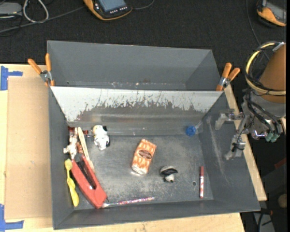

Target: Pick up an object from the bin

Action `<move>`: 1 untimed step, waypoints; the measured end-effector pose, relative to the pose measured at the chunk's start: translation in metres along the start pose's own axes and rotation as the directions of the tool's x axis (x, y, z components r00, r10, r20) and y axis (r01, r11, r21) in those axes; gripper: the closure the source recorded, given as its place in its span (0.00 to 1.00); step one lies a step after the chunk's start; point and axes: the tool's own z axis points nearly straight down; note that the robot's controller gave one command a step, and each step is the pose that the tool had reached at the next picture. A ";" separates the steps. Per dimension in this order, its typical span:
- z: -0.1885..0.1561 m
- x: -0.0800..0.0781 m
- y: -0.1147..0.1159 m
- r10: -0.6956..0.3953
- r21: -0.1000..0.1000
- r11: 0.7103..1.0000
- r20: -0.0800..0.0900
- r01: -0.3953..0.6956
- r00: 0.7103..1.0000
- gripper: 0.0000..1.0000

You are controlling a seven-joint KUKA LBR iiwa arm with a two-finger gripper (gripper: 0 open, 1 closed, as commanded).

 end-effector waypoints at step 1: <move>-0.005 -0.001 0.001 -0.004 0.002 1.000 0.008 0.004 1.000 0.00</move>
Offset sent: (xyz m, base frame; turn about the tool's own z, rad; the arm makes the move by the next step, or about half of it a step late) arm 0.0325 0.0429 -0.1061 -0.5392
